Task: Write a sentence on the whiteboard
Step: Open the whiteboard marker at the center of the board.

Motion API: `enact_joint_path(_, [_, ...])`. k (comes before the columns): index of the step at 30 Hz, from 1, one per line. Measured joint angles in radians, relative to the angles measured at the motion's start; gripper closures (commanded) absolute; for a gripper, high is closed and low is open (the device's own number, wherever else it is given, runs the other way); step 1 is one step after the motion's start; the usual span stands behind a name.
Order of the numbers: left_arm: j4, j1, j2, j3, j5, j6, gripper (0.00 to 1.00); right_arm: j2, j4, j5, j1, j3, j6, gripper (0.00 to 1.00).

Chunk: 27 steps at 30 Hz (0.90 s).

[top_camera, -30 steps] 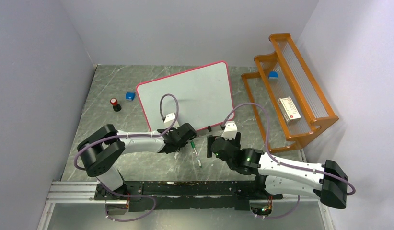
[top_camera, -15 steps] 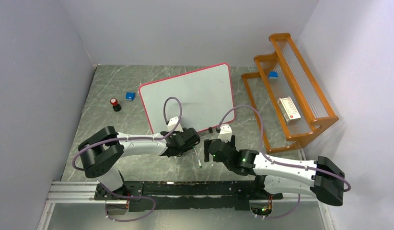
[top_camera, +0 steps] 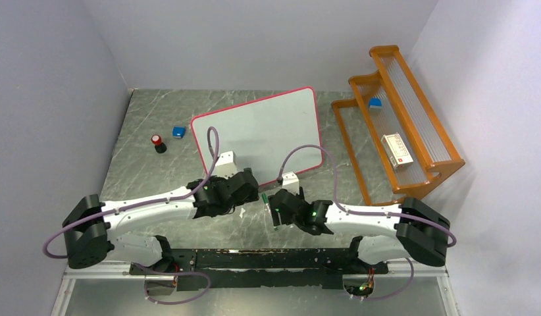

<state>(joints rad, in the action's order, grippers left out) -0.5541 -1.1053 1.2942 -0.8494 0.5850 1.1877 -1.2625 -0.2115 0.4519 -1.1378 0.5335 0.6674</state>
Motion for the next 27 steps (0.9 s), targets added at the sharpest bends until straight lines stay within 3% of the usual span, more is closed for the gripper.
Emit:
enact_joint_path(5, [-0.027,0.037,-0.083,-0.024,0.032,-0.171,0.02,-0.057,0.001,-0.041,0.000,0.061,-0.018,0.36])
enact_joint_path(13, [0.037,0.270,-0.236,-0.043,-0.066,-0.499,0.02,-0.170,-0.029,-0.081,0.000,0.151,-0.026,0.49])
enact_joint_path(20, [0.088,0.297,-0.283,-0.058,-0.151,-0.689,0.02,-0.251,-0.069,-0.097,0.000,0.195,-0.029,0.61])
enact_joint_path(23, [0.111,0.315,-0.300,-0.058,-0.187,-0.730,0.02,-0.269,-0.078,-0.100,0.000,0.214,-0.036,0.71])
enact_joint_path(27, [0.135,0.365,-0.304,-0.058,-0.242,-0.766,0.02,-0.291,-0.085,-0.101,0.000,0.237,-0.050,0.97])
